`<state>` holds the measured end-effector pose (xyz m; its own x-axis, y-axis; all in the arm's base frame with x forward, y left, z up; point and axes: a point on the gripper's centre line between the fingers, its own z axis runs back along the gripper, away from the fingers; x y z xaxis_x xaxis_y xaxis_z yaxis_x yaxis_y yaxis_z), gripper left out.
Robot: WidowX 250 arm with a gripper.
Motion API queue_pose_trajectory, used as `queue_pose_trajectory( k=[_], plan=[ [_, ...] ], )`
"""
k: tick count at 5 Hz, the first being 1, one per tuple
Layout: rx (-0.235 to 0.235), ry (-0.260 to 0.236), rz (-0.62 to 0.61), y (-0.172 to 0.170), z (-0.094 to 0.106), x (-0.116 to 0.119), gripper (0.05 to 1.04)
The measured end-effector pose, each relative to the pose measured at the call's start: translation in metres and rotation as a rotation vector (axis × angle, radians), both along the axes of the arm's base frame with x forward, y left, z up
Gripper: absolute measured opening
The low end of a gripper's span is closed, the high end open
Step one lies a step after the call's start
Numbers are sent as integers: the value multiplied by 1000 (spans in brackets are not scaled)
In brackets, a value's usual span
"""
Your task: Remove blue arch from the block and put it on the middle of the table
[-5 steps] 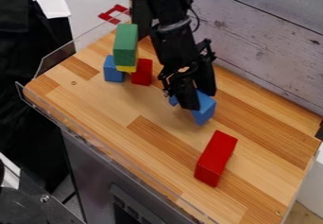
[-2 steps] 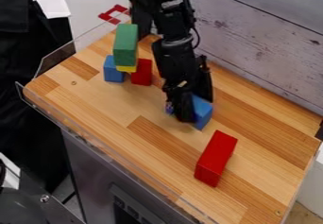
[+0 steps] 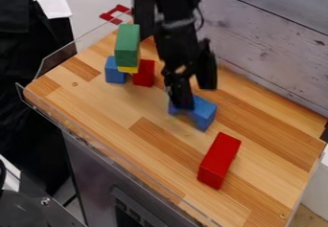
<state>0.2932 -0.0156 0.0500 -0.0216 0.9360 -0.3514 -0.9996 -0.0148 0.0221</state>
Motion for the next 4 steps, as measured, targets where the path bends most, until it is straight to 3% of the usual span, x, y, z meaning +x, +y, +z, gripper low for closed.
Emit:
queue_pose_trajectory(
  k=[1, 3, 4],
  plan=[
    [43, -38, -62, -2, 23, 0, 999],
    [232, -35, -564, -21, 58, -33, 999],
    [245, -17, -810, -34, 62, -60, 999]
  ],
)
